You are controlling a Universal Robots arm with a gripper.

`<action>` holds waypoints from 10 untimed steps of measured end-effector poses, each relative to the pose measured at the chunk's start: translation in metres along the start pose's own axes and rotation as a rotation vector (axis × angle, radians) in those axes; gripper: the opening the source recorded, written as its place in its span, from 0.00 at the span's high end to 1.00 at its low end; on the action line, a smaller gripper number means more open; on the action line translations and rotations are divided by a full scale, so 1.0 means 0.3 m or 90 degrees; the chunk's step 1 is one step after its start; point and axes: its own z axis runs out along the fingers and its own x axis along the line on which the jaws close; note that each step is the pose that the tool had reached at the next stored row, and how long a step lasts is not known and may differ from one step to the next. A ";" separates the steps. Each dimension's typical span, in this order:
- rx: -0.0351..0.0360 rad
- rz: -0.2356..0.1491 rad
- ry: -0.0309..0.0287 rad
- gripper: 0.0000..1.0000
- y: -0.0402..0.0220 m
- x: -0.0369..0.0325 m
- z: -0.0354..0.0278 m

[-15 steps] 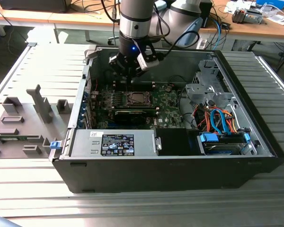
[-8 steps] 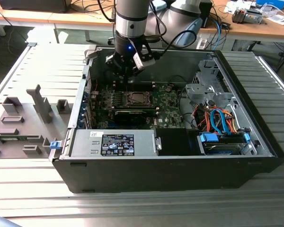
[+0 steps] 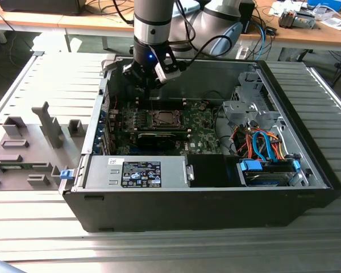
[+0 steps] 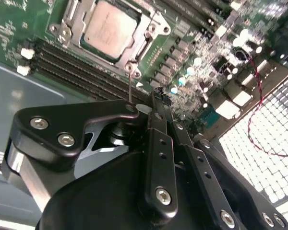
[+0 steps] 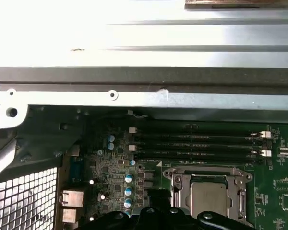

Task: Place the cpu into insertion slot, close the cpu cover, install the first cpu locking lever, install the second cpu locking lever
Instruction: 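Install the first cpu locking lever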

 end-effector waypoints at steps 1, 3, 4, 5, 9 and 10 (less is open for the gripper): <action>-0.0015 -0.001 0.0000 0.89 0.002 0.000 0.001; -0.0044 -0.002 0.0001 0.89 0.007 0.001 0.002; -0.0070 -0.003 0.0000 0.89 0.012 0.001 0.004; -0.0088 -0.004 0.0000 0.89 0.015 0.001 0.004; -0.0177 -0.006 -0.0001 0.89 0.027 0.004 0.010; -0.0177 -0.011 0.0004 0.89 0.034 0.003 0.011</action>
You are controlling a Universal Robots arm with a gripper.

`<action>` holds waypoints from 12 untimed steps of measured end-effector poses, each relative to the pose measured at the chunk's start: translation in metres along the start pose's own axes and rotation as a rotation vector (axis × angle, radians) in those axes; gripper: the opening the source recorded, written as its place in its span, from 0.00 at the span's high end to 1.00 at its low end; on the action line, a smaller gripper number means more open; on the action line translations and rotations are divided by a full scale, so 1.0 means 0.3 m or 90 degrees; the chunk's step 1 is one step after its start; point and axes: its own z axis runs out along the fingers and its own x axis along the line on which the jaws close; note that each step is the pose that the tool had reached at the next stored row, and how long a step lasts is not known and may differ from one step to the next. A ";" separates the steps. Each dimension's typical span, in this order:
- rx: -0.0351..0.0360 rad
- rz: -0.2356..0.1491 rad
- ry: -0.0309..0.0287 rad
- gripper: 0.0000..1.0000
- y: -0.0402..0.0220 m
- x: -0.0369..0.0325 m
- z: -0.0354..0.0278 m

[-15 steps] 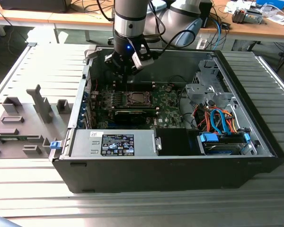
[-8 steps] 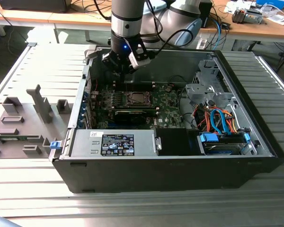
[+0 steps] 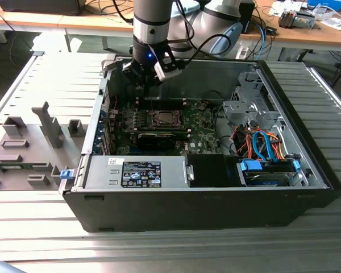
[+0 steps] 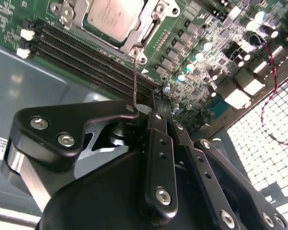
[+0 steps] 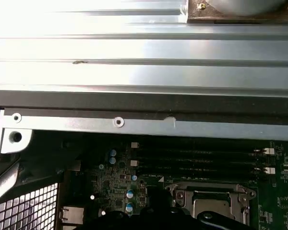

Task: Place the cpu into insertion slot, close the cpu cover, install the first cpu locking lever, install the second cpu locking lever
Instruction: 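Install the first cpu locking lever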

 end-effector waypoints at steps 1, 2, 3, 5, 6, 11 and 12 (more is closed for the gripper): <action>0.0002 -0.004 0.0005 0.89 0.005 -0.001 0.001; 0.0004 -0.006 0.0007 0.89 0.009 -0.002 0.002; 0.0005 -0.008 0.0009 0.89 0.011 -0.006 0.002; 0.0005 -0.009 0.0011 0.89 0.014 -0.011 0.003; 0.0005 -0.010 0.0011 0.89 0.016 -0.015 0.004; 0.0007 -0.012 0.0014 0.89 0.018 -0.030 0.004; 0.0007 -0.012 0.0014 0.89 0.018 -0.032 0.004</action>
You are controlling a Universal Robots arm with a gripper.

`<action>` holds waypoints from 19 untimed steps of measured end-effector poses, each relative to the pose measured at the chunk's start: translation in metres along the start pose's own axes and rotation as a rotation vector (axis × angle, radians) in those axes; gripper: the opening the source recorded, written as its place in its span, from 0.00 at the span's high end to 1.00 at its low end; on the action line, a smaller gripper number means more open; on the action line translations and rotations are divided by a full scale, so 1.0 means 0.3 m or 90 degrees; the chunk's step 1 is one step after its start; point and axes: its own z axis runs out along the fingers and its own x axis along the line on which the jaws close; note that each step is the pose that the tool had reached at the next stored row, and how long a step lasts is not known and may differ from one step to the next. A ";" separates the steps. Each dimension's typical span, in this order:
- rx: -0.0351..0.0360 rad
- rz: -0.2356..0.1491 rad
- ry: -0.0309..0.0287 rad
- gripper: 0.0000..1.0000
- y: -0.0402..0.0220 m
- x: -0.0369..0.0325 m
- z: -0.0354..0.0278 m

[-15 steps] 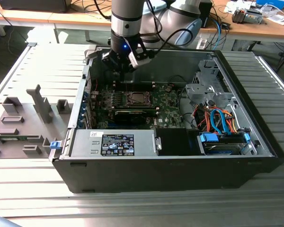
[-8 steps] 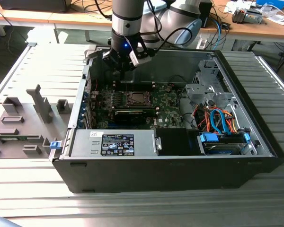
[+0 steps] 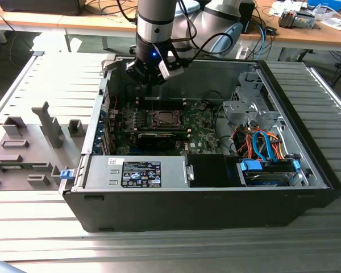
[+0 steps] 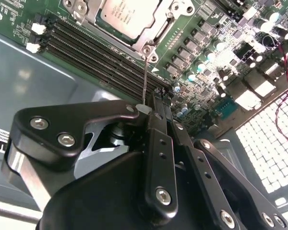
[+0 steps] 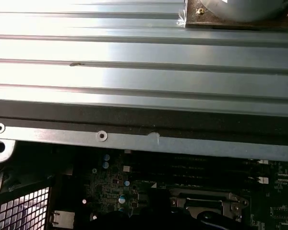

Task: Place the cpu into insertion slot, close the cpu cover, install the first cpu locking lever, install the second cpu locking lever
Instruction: 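Install the first cpu locking lever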

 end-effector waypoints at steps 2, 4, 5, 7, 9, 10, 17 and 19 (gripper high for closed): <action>0.0000 0.000 0.0000 0.89 0.000 -0.004 0.000; 0.0000 -0.001 0.0001 0.89 0.000 -0.006 0.000; 0.0000 -0.001 0.0001 0.89 0.000 -0.007 0.000; 0.0001 -0.001 0.0002 0.89 0.000 -0.010 0.000; 0.0001 -0.002 0.0002 0.89 -0.001 -0.013 0.000; 0.0001 -0.002 0.0002 0.89 -0.001 -0.014 0.000; 0.0002 -0.003 0.0003 0.89 -0.001 -0.023 -0.001; 0.0002 -0.003 0.0004 0.89 -0.001 -0.027 -0.001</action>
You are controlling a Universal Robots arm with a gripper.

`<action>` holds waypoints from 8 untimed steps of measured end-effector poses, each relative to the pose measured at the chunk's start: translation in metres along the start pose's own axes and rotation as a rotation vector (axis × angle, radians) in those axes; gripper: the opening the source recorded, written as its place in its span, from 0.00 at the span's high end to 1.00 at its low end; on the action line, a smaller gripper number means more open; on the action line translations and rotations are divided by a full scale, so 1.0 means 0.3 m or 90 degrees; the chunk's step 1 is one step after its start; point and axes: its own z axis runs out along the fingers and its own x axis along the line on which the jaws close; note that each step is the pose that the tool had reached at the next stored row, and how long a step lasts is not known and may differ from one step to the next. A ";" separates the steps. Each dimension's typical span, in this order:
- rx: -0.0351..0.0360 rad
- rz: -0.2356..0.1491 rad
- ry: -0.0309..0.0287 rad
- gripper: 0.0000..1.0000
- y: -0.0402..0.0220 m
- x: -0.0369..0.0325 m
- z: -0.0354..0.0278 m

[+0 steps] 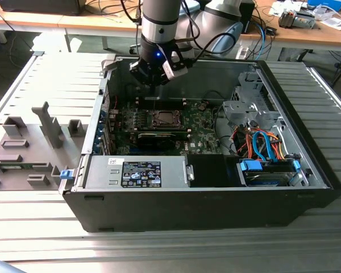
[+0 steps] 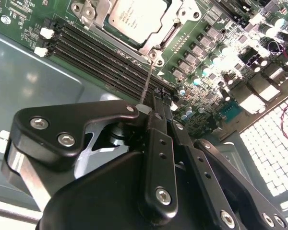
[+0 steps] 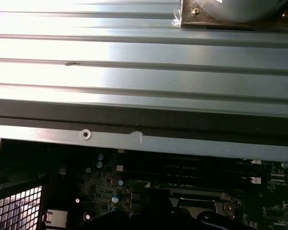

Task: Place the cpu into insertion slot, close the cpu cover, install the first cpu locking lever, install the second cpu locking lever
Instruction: 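Install the first cpu locking lever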

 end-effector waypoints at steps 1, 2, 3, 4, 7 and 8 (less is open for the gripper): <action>0.0000 0.000 0.0000 0.89 0.000 -0.002 0.000; 0.0000 0.000 0.0001 0.89 0.000 -0.003 0.000; 0.0000 0.000 0.0000 0.89 0.000 -0.004 0.000; 0.0000 0.000 0.0001 0.89 0.000 -0.005 0.000; 0.0000 -0.001 0.0001 0.89 -0.001 -0.009 0.000; 0.0000 -0.001 0.0001 0.89 -0.001 -0.010 0.000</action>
